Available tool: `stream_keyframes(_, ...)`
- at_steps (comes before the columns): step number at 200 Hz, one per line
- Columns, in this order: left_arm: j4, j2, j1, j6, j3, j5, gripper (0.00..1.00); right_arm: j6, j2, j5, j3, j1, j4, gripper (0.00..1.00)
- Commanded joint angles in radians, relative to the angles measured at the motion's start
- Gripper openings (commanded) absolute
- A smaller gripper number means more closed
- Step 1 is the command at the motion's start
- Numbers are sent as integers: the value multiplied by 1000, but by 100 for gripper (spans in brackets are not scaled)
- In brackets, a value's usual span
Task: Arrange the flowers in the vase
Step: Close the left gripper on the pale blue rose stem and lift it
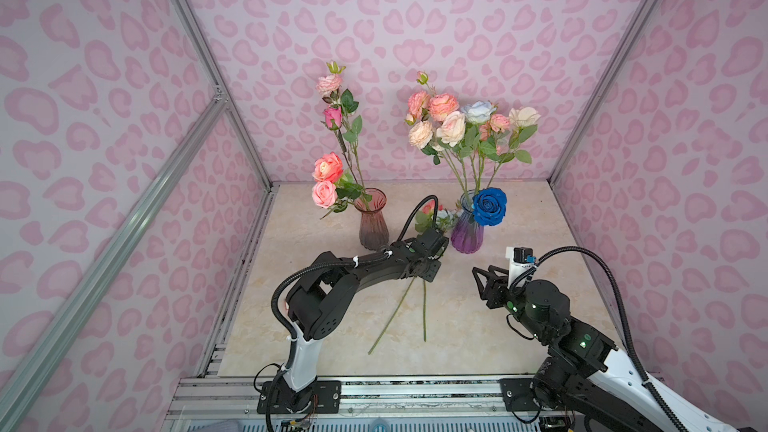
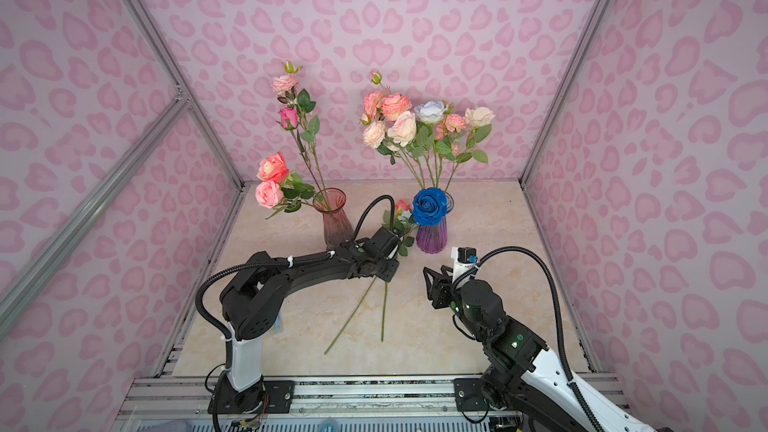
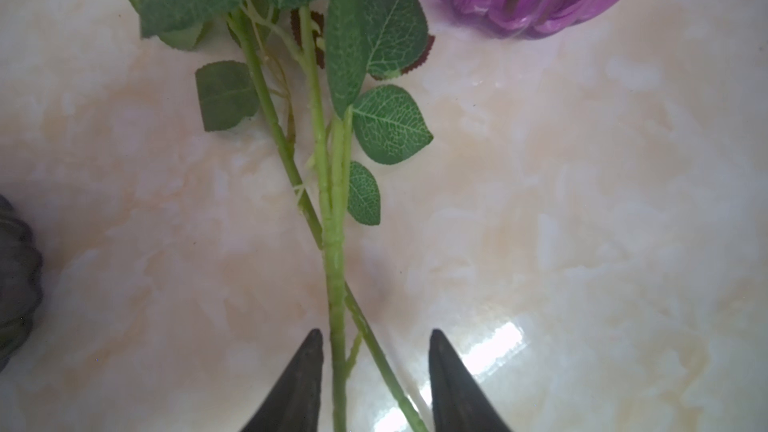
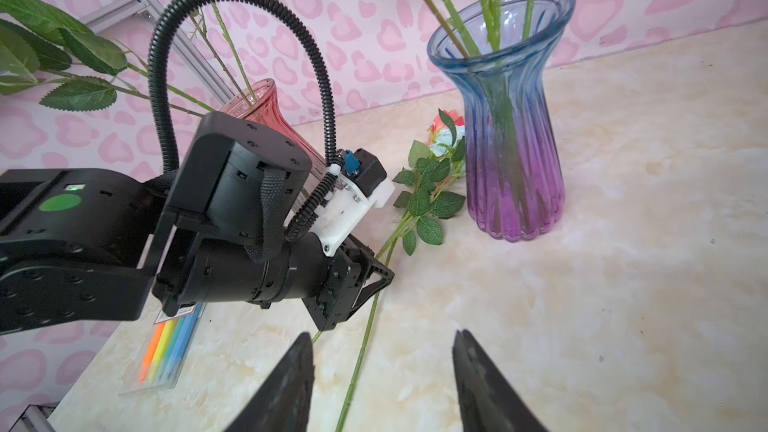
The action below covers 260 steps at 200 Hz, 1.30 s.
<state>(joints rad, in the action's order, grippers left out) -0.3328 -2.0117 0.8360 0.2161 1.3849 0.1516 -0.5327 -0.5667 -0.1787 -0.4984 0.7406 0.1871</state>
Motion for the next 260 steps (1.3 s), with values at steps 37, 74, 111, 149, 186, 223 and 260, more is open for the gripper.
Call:
stream_keyframes(37, 23, 15, -20, 20, 12, -24, 3, -7, -1, 45, 14, -20, -19, 54)
stream_keyframes(74, -3, 123, -21, 20, -28, -1, 3, -10, -16, 63, 20, -22, -47, 54)
stream_keyframes(111, -85, 289, -20, 81, -90, 76, 3, -7, -21, 71, 5, -23, -53, 54)
stream_keyframes(149, -134, 554, -11, 140, -184, 153, 3, -13, -24, 83, 2, -22, -64, 54)
stream_keyframes(186, -189, 756, 12, 128, -179, 237, 3, -17, -27, 96, -4, -23, -72, 54)
stream_keyframes(223, -219, 857, 30, 105, -125, 247, 3, -20, -17, 96, -9, -22, -67, 54)
stream_keyframes(260, -258, 902, 33, 82, -46, 271, 3, -26, 8, 91, -6, -22, -48, 54)
